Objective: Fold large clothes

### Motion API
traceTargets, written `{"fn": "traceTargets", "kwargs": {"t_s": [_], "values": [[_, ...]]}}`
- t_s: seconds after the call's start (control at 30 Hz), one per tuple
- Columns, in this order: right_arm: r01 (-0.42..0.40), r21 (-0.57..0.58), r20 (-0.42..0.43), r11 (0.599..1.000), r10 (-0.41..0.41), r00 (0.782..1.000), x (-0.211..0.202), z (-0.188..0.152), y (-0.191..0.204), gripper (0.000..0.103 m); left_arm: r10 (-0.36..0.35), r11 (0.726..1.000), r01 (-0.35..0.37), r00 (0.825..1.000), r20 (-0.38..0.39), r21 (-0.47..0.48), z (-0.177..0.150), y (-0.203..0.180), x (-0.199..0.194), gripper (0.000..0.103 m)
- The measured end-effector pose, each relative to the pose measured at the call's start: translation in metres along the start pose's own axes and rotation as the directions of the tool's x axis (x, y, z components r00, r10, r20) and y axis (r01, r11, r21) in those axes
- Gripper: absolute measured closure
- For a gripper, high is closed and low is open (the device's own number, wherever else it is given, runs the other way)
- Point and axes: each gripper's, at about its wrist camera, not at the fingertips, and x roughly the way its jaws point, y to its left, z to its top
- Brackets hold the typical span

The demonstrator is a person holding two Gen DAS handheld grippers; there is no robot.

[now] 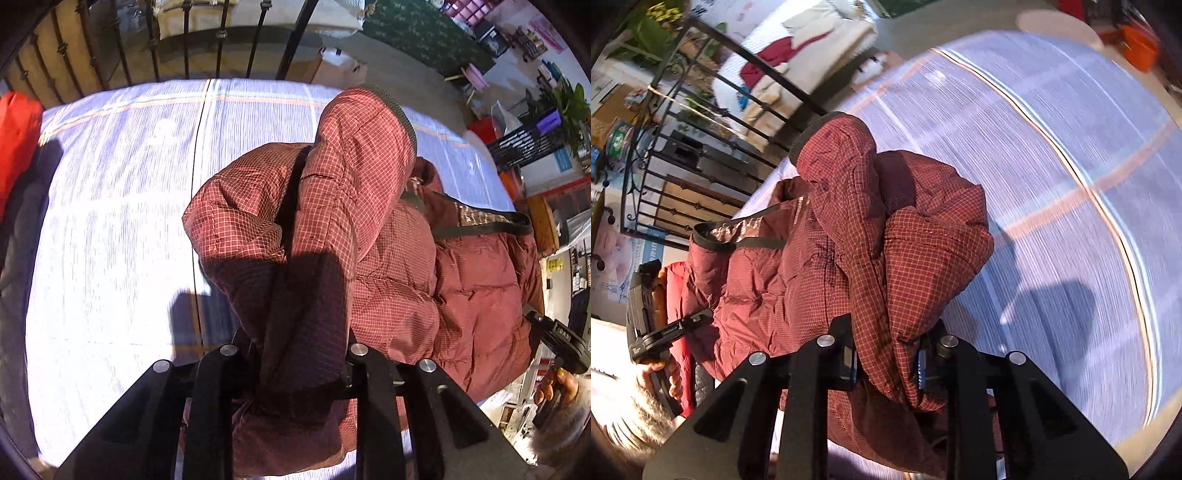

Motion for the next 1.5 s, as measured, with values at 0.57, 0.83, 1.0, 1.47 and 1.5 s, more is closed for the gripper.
{"fn": "traceTargets", "kwargs": {"t_s": [0.57,0.83,1.0,1.47,1.5], "values": [[0.048,0.305,0.399,0.951,-0.173,0.901,-0.145,-0.035,-0.075,0.083,-0.176,0.719,0.053,0.978,0.109,0.692,0.167,-0.315,0.005,0.082],[-0.03,0.662,0.472,0.749,-0.385,0.793,-0.174,-0.085,-0.149,0.083,-0.179,0.58,0.104,0.984,0.001,0.808,0.192,-0.483,0.106,0.082],[-0.049,0.809,0.364,0.586,-0.434,0.824,-0.13,-0.119,-0.192,0.083,-0.031,0.527,0.0,0.999,0.02,0.85,0.171,-0.522,0.184,0.081],[-0.069,0.889,0.286,0.452,-0.433,0.855,-0.095,-0.134,-0.226,0.07,0.05,0.551,-0.099,0.995,0.085,0.828,0.205,-0.495,0.238,0.017],[-0.061,0.892,0.278,0.448,-0.436,0.856,-0.095,-0.129,-0.224,0.067,0.038,0.559,-0.101,0.995,0.097,0.823,0.21,-0.491,0.234,0.013]]}}
